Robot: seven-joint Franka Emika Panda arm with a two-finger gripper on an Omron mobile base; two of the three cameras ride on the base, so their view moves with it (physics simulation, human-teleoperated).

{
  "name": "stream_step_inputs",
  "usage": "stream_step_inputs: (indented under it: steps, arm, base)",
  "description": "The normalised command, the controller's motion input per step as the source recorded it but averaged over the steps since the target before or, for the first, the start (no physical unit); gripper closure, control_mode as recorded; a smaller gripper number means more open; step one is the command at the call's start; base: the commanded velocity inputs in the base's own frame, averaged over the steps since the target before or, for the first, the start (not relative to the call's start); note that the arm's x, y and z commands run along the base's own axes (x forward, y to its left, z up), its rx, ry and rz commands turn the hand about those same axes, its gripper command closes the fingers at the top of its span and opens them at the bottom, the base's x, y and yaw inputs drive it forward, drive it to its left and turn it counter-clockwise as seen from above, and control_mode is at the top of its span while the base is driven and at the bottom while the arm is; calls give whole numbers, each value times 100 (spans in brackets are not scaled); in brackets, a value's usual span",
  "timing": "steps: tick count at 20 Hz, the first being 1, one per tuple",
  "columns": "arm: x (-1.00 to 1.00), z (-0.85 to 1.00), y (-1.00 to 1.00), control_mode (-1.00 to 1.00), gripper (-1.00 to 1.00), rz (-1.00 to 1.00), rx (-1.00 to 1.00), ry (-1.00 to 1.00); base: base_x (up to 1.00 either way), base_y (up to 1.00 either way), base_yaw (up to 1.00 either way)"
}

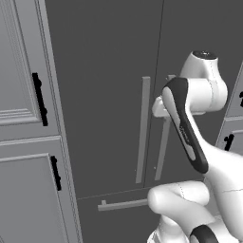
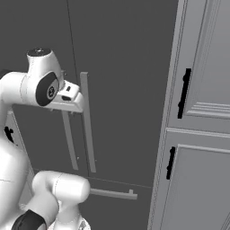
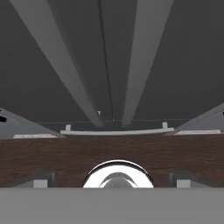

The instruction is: Grab a lemon wedge from the fridge and one ice cube from the ice bowl, and put them in the glass of lemonade.

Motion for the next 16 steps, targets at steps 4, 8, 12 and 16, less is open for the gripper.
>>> stream_step_inputs:
  steps: [4, 8, 12, 16]
  arm:
    - [-29, -3, 41, -100, -100, 40, 0, 17]
    - [0, -2, 40, -100, -100, 65, 0, 25]
    - [0, 0, 4, -100, -100, 41, 0, 23]
    - [-28, -1, -26, -100, -100, -25, 0, 14]
  base:
    - [0, 0, 0]
    - [0, 0, 0]
    - [0, 0, 0]
    - [0, 0, 0]
